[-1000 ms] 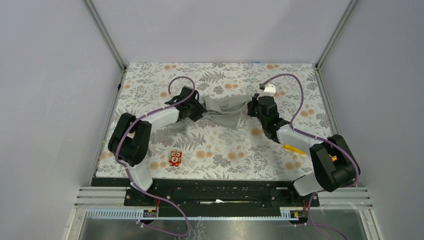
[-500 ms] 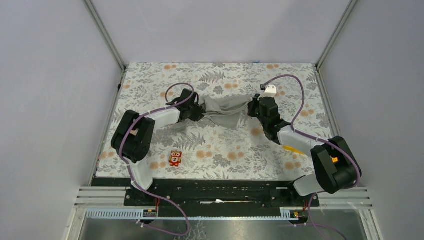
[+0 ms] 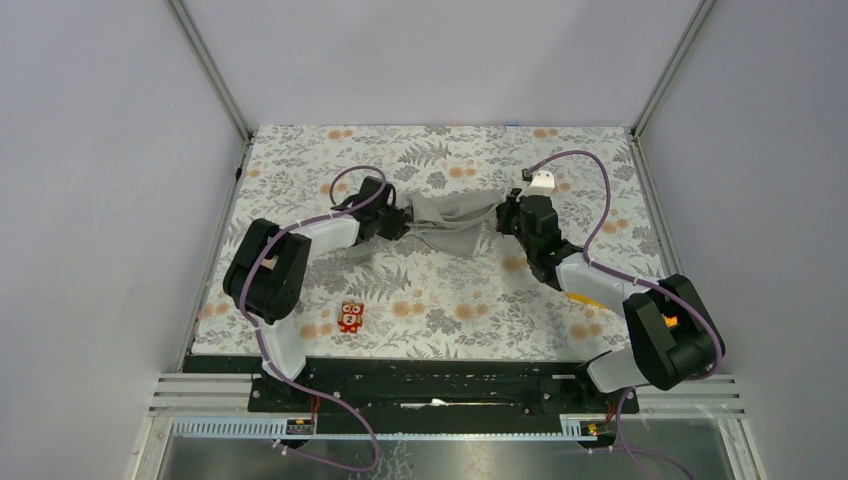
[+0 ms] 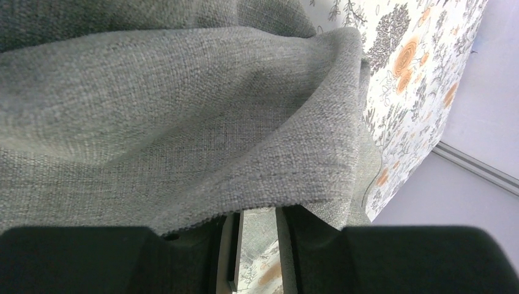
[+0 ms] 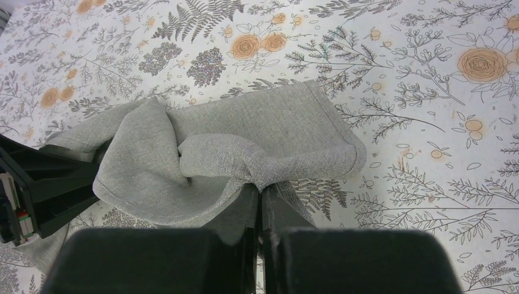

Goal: Fold the napkin into a case and place the utensils inside
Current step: Pick up the crumpled napkin from the center of the board.

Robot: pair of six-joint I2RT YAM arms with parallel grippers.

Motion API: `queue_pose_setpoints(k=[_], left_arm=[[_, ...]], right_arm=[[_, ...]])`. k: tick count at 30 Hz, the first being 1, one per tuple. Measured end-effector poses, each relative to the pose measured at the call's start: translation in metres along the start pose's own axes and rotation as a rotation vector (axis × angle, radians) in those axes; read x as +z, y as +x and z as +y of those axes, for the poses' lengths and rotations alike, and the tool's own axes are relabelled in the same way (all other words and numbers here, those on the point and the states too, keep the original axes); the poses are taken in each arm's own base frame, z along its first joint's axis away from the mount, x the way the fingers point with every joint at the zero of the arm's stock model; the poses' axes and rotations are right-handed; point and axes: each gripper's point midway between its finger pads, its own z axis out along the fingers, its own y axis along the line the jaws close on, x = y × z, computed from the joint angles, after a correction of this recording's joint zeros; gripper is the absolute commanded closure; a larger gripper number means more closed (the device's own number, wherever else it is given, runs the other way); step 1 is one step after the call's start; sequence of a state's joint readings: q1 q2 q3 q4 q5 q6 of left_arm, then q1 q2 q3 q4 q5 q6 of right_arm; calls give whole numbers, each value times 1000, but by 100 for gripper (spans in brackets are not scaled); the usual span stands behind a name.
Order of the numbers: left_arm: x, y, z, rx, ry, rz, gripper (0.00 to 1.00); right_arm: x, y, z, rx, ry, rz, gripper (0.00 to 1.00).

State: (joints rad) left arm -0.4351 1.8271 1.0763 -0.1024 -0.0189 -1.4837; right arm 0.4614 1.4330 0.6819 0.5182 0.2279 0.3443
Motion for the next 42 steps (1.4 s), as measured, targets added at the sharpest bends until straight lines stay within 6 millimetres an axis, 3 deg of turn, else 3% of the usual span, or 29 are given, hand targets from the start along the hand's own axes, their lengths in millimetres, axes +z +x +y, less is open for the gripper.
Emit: queue_pose_setpoints(k=[12, 20, 24, 28, 33, 36, 38, 42], left_arm=[[13, 17, 10, -22, -25, 56, 68], [13, 19, 9, -26, -22, 58, 84], [12, 19, 8, -24, -20, 58, 98], [3, 19, 2, -16, 2, 57, 100], [-41, 13, -20, 39, 106, 45, 100], [-82, 3, -38, 107, 203, 17, 100], [-115, -6, -51, 153, 274, -14, 100], [-206, -24, -84, 270, 481, -126, 100]], right_arm=[[0, -1, 0, 1, -2, -5, 100], [0, -2, 1, 2, -3, -8, 100], [0, -2, 1, 1, -3, -8, 100], [0, -1, 0, -2, -3, -7, 100], [-5, -4, -4, -8, 19, -10, 100], [-14, -13, -9, -17, 56, -2, 100], [-26, -30, -8, -25, 65, -15, 100], [-67, -88, 6, -29, 32, -97, 100]])
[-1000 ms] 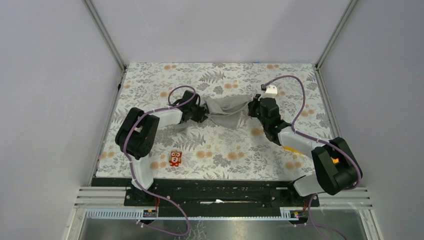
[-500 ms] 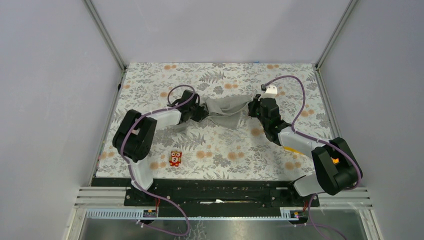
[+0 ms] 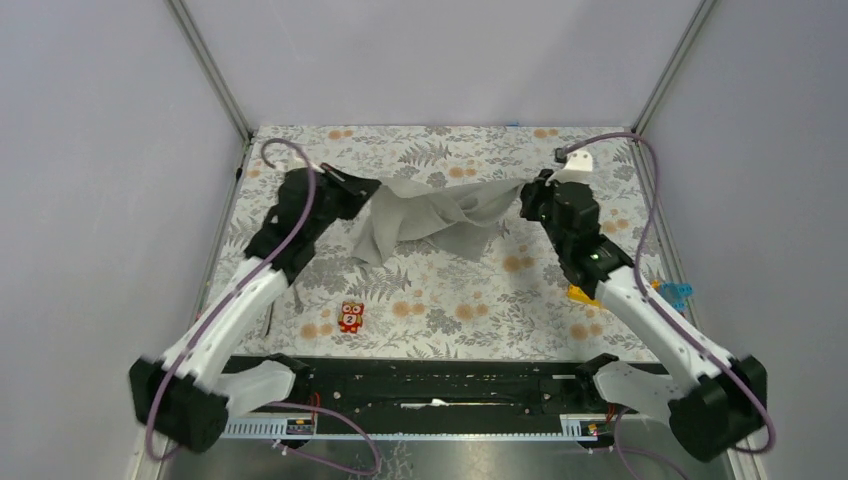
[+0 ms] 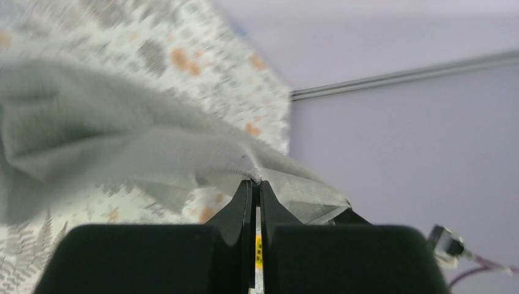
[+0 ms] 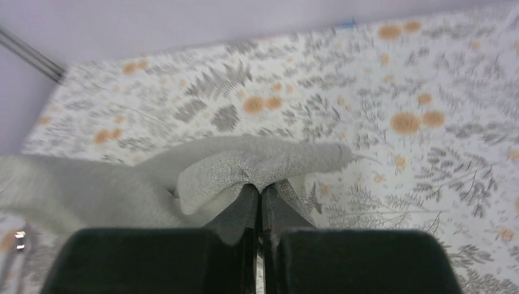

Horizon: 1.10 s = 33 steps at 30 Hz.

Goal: Fold the napkin into a case and place the utensils inside
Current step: Pick up the crumpled napkin from the center of the board, then flatten out the crumpled napkin at the center of the board.

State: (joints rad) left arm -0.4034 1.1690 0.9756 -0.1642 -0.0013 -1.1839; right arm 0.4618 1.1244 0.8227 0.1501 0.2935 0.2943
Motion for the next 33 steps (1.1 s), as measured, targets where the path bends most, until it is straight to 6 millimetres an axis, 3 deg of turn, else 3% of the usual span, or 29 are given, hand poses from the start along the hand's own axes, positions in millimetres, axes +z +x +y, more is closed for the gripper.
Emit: queue_pose_setpoints(k=[4, 8, 14, 17, 19, 22, 24, 26, 29, 33], left_arm=[[-86, -34, -76, 135, 256, -128, 100], [-168, -57, -134, 229, 472, -244, 100], [-278, -68, -185, 325, 740, -360, 100], [-318, -70, -200, 347, 855, -405, 100], [-330, -70, -204, 350, 891, -424, 100], [-325, -74, -203, 340, 886, -443, 100], [-309, -79, -196, 317, 834, -459, 100], [-275, -89, -185, 282, 728, -474, 100], [-207, -102, -164, 249, 543, -495, 100], [-76, -110, -96, 241, 209, -499, 100]], right_arm=[[-51, -61, 19, 14, -105, -80, 100], [-105, -106, 43, 10, -251, -108, 100], [-196, -168, 74, 26, -476, -171, 100], [-243, -192, 86, 57, -589, -213, 100], [-268, -202, 89, 81, -643, -242, 100], [-280, -204, 85, 122, -640, -245, 100], [-269, -200, 79, 143, -588, -227, 100], [-242, -189, 69, 159, -486, -185, 99], [-175, -163, 51, 148, -285, -91, 91], [-62, -91, 16, 8, 9, 77, 91]])
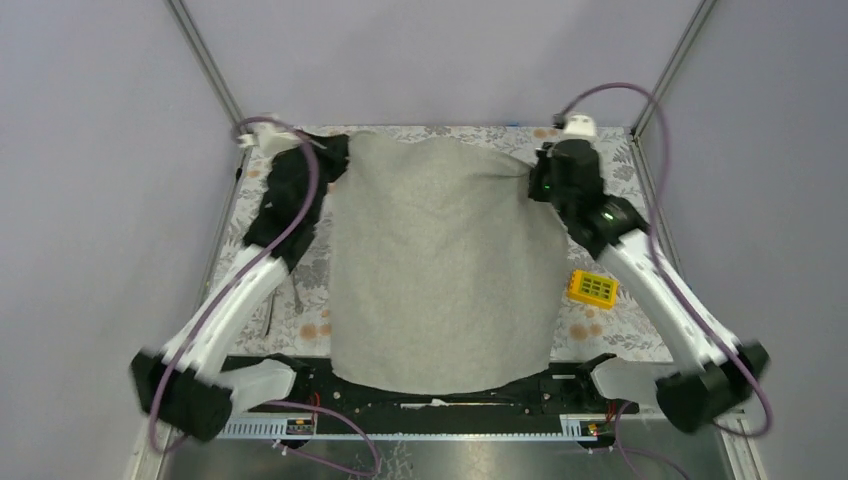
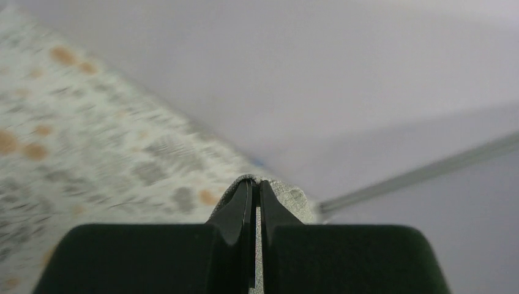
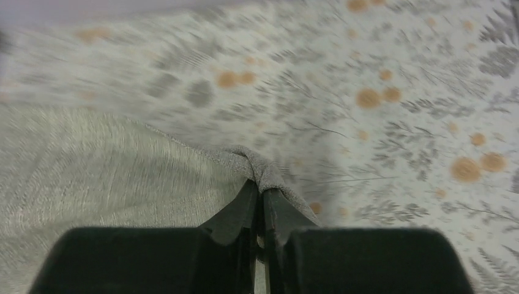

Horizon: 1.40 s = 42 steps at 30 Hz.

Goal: Fold the napkin into a case and place the utensils inside
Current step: Flatten out the crumpled napkin at the center of the board.

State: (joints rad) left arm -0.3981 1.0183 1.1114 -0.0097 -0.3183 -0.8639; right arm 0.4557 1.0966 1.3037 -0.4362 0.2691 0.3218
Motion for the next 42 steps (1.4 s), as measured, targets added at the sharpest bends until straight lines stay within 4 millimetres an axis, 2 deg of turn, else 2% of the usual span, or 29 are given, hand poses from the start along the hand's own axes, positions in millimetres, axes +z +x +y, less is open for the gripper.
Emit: queue_pose_setpoints(k=[2, 4, 5, 6, 7, 8, 9, 10, 12, 13, 15, 17, 19, 22, 25, 27, 29, 31, 35, 41, 42], left_arm=[[43, 44, 49, 44, -133, 51, 100], [78, 88, 102, 87, -250, 113, 100], [93, 108, 128, 106, -294, 139, 90], [103, 123, 149, 119, -328, 160, 87], [114, 139, 173, 136, -373, 193, 79], [126, 153, 195, 150, -411, 225, 71], [136, 163, 210, 163, -431, 252, 66], [149, 170, 221, 171, -446, 281, 62], [169, 172, 230, 190, -447, 315, 46], [176, 169, 230, 203, -446, 323, 36], [183, 155, 223, 224, -442, 323, 28], [182, 136, 208, 226, -427, 311, 20], [172, 123, 192, 220, -402, 311, 15], [136, 118, 172, 178, -333, 348, 11], [104, 134, 163, 120, -271, 436, 2], [92, 155, 164, 82, -234, 510, 1], [80, 181, 177, 51, -236, 595, 1], [73, 204, 192, 33, -250, 664, 1], [75, 240, 216, -12, -261, 735, 1], [93, 273, 252, -116, -317, 705, 1], [97, 274, 253, -137, -314, 694, 1]], right_arm=[[55, 40, -20, -97, 112, 95, 89], [106, 76, -45, -178, 194, 185, 74], [129, 90, -59, -206, 227, 219, 61], [147, 102, -72, -221, 256, 252, 55], [165, 112, -86, -236, 285, 287, 51], [187, 120, -100, -259, 312, 331, 40], [209, 124, -108, -274, 326, 360, 30], [232, 124, -116, -287, 341, 377, 28], [257, 123, -127, -309, 360, 396, 21], [261, 123, -132, -323, 379, 415, 16], [256, 118, -138, -344, 421, 438, 14], [244, 109, -142, -363, 461, 451, 14], [232, 103, -143, -358, 476, 463, 13], [209, 100, -137, -321, 460, 475, 13], [182, 110, -125, -245, 396, 499, 12], [169, 123, -115, -189, 336, 505, 11], [158, 141, -107, -137, 276, 524, 10], [155, 158, -101, -93, 233, 541, 10], [178, 174, -92, -16, 174, 533, 6], [226, 193, -95, 83, 136, 520, 6], [233, 196, -97, 95, 137, 517, 6]])
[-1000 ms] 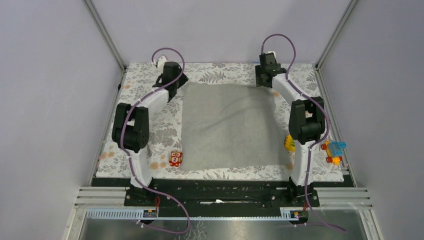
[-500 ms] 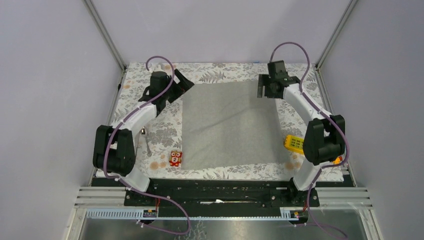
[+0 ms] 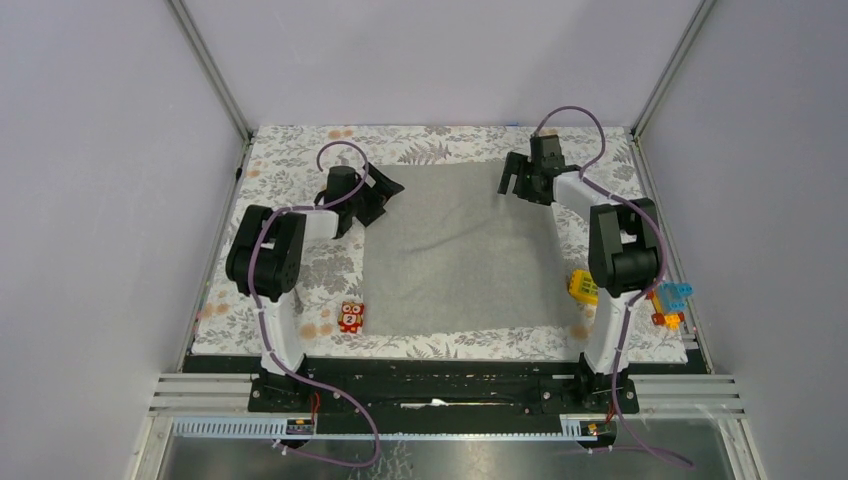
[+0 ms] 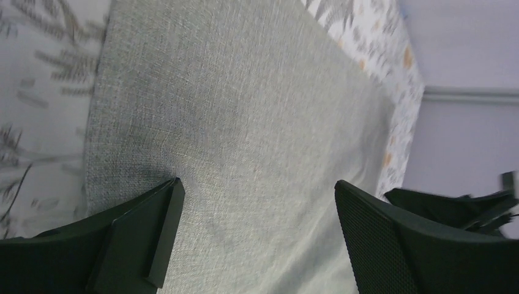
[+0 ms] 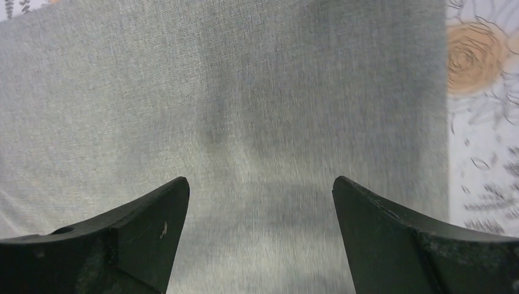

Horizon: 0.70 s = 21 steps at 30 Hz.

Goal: Fold the napkin into a case and place the utensils inside
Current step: Flatten out the crumpled napkin at the center of the board.

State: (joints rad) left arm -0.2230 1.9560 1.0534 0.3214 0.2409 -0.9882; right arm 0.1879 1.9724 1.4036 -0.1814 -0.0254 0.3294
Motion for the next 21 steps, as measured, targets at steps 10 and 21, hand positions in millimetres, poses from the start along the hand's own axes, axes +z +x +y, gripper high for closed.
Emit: queue_pose_setpoints(k=[10, 21], left_arm=[[48, -41, -21, -80, 93, -140, 2], [57, -51, -24, -34, 121, -139, 1]], right_arm=[[61, -33, -11, 153, -46, -31, 6], [101, -94, -35, 268, -61, -116, 6]])
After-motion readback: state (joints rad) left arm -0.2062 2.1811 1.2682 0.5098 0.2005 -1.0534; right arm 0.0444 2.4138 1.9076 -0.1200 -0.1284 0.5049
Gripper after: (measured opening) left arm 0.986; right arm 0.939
